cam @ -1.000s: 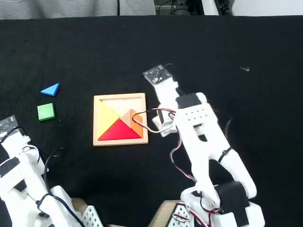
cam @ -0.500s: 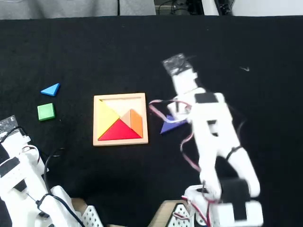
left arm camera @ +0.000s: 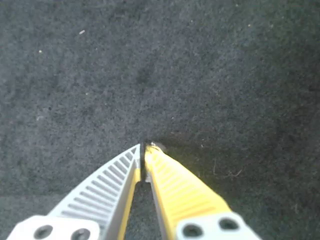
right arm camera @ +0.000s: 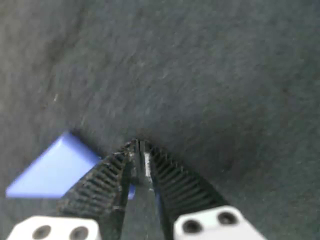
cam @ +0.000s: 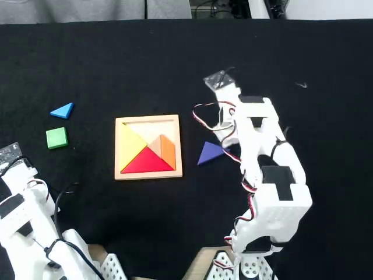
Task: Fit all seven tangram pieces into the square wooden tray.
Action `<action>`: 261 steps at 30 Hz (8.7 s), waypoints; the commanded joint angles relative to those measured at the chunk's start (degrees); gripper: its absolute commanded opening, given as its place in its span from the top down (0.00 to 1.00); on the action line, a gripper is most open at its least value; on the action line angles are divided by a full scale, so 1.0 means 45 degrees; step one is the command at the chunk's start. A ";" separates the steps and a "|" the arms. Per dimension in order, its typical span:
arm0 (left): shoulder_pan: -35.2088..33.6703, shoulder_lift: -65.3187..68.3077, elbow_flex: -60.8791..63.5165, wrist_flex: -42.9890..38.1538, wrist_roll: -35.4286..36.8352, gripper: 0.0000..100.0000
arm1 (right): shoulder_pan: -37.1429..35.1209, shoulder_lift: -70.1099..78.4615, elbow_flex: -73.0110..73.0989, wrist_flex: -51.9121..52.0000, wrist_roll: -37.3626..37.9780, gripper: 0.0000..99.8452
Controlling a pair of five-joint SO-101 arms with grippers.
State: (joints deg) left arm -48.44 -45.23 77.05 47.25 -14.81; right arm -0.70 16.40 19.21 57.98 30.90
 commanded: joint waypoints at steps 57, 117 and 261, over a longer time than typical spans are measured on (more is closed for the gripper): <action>0.0088 -0.0195 -0.0029 -0.0137 -0.0117 0.97 | -0.3438 -0.2510 0.2628 0.0098 -0.0176 0.75; 0.0088 -0.0195 -0.0029 -0.0137 -0.0117 0.97 | -0.6017 0.6593 -1.4447 0.6818 -0.1661 0.82; 0.5089 1.1526 -2.0288 0.9905 -0.0606 0.82 | -0.1563 -0.6945 0.6418 -0.2305 -0.3927 0.99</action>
State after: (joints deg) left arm -24.09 10.24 -16.57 93.14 -21.76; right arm -7.03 -14.20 50.86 46.81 13.14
